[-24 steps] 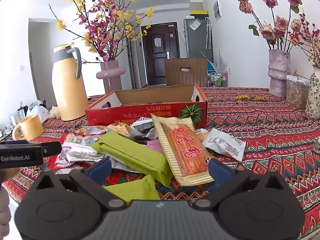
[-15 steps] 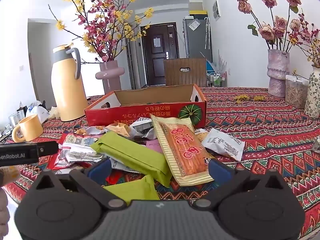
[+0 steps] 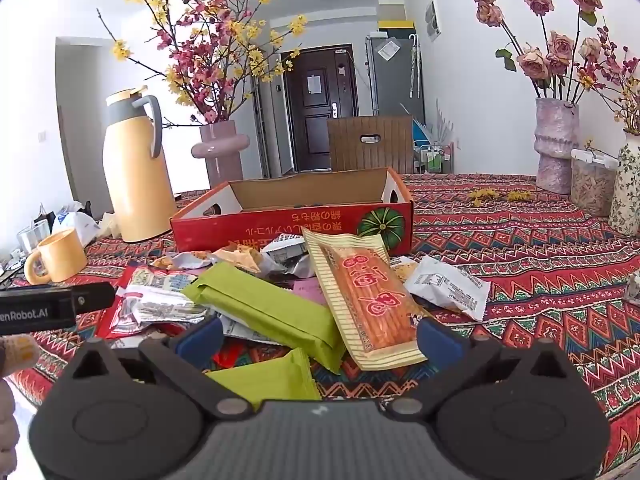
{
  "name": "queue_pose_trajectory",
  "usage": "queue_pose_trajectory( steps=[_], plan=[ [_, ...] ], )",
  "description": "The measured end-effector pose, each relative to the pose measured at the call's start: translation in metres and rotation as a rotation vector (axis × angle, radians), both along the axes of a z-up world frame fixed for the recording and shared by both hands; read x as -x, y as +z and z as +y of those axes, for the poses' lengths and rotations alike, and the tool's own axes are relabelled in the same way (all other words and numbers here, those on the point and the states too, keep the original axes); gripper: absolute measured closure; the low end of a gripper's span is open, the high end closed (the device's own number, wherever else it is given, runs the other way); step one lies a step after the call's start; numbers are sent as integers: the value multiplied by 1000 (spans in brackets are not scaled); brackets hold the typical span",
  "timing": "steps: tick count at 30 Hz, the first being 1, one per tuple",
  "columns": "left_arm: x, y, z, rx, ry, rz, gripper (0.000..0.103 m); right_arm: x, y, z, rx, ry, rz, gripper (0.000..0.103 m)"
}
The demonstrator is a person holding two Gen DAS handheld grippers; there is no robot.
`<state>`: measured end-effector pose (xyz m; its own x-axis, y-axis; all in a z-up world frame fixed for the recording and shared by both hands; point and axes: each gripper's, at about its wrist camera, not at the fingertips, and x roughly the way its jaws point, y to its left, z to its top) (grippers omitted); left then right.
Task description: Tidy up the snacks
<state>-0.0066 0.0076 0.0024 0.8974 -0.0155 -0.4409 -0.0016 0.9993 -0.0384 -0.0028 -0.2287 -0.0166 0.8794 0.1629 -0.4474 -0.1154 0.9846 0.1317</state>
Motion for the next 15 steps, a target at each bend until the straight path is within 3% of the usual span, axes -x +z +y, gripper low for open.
queue_pose_trajectory(
  steps=[15],
  plan=[
    [1, -1, 1, 3, 4, -1, 0, -1, -2, 0, 2, 0, 3, 0]
  ],
)
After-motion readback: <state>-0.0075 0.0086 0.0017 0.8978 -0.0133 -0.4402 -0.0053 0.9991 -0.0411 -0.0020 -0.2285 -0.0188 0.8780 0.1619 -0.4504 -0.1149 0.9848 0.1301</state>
